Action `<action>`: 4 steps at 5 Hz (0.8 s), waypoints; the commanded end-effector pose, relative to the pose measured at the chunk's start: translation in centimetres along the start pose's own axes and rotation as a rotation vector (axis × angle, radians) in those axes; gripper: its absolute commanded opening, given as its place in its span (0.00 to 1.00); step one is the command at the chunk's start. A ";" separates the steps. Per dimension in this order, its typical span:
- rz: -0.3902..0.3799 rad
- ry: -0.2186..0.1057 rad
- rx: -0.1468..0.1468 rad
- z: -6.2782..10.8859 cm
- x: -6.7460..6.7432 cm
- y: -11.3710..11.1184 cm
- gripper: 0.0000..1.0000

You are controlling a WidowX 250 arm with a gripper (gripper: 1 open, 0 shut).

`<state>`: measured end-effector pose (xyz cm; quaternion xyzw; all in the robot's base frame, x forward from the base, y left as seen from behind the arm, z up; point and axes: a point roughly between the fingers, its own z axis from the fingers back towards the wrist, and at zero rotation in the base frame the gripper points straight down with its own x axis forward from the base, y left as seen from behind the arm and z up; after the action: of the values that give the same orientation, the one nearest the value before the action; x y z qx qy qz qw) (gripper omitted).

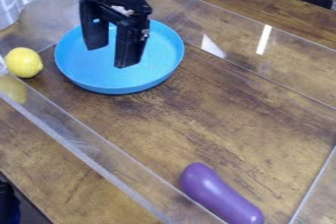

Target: Put the lemon on the blue tray

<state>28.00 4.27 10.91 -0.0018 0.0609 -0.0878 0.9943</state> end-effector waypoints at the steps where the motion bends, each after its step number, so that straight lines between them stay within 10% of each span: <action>1: -0.001 -0.021 0.009 0.2 0.0 1.0 1.00; 4: -0.051 -0.026 0.018 -0.6 -0.1 2.7 1.00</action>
<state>28.07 6.51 9.76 -0.0009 0.0578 -0.1163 0.9915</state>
